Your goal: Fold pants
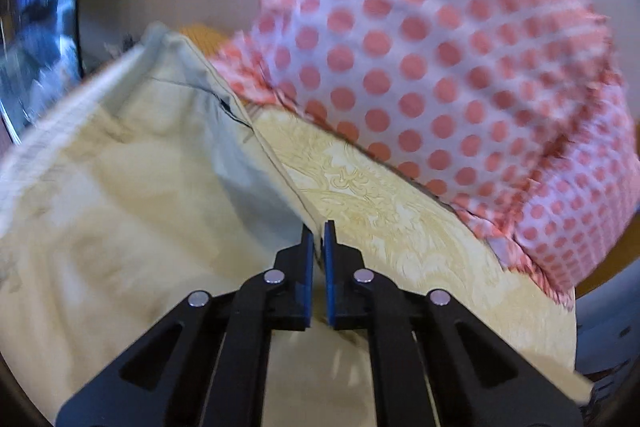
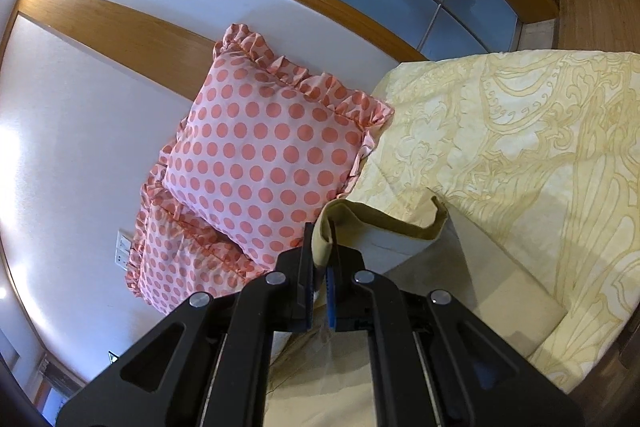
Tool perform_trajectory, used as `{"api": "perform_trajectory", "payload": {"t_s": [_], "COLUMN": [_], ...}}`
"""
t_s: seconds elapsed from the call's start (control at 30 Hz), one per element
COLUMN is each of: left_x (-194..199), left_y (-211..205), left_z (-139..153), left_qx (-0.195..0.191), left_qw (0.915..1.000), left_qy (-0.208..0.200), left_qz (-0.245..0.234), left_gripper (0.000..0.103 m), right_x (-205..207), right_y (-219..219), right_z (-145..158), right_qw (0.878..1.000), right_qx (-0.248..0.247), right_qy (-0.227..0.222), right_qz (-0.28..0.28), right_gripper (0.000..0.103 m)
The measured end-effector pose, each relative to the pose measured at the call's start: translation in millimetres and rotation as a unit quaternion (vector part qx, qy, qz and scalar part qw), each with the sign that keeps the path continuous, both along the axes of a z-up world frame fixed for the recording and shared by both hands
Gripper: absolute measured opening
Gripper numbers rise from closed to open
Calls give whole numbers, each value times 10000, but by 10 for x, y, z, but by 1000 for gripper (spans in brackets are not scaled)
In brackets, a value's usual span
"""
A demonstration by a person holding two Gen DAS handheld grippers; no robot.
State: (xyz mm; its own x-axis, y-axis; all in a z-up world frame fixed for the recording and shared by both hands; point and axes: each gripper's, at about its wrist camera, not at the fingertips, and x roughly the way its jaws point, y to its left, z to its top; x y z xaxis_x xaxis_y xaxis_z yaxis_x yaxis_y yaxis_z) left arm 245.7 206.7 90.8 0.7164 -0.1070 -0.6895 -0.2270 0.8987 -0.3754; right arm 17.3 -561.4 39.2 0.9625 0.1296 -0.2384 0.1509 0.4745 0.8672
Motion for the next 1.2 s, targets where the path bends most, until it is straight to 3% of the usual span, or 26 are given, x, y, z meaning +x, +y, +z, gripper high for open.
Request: {"api": "perform_trajectory", "payload": {"t_s": [0.13,0.3,0.43,0.53,0.73,0.8,0.83,0.87,0.9,0.97,1.07,1.2], "left_x": [-1054,-2067,-2453,-2650,-2731,-2779,-2812,-2845,-2896,-2986,-3088,-3078], "left_y": [100,89,-42,-17,-46,-81,-93,-107,-133,-169,-209,-277], "left_z": [265,-46,-378,-538,-684,-673,-652,-630,-586,-508,-370,-259], "left_qx": [269,518,698,623,743,938,998,1047,1112,1254,1285,1280], "left_qw": [9975,9966,9967,9974,9967,9949,9942,9935,9922,9895,9874,9850], "left_qy": [-647,-602,-319,-229,-179,-322,-387,-447,-555,-721,-921,-1141], "left_qz": [50,217,275,294,258,181,136,81,18,1,-75,-203], "left_gripper": [5,6,5,5,6,12,16,28,44,57,59,65], "right_x": [-47,-167,-290,-379,-450,-491,-533,-563,-621,-676,-656,-588], "right_y": [-9,-96,-149,-189,-153,-112,-98,-89,-85,-84,-51,161], "right_z": [-7,-164,-346,-467,-569,-542,-508,-474,-431,-403,-469,-493], "right_qw": [9996,9986,9964,9946,9878,9838,9813,9805,9791,9780,9787,9789], "right_qx": [-255,-294,-271,-216,-510,-701,-801,-875,-1000,-1079,-987,-1230], "right_qy": [118,438,802,1009,1468,1643,1730,1722,1696,1663,1706,1554], "right_qz": [-49,-15,-41,-84,-127,-177,-283,-364,-513,-657,-578,-502], "right_gripper": [5,5,5,5,5,16,34,52,59,62,60,59]}}
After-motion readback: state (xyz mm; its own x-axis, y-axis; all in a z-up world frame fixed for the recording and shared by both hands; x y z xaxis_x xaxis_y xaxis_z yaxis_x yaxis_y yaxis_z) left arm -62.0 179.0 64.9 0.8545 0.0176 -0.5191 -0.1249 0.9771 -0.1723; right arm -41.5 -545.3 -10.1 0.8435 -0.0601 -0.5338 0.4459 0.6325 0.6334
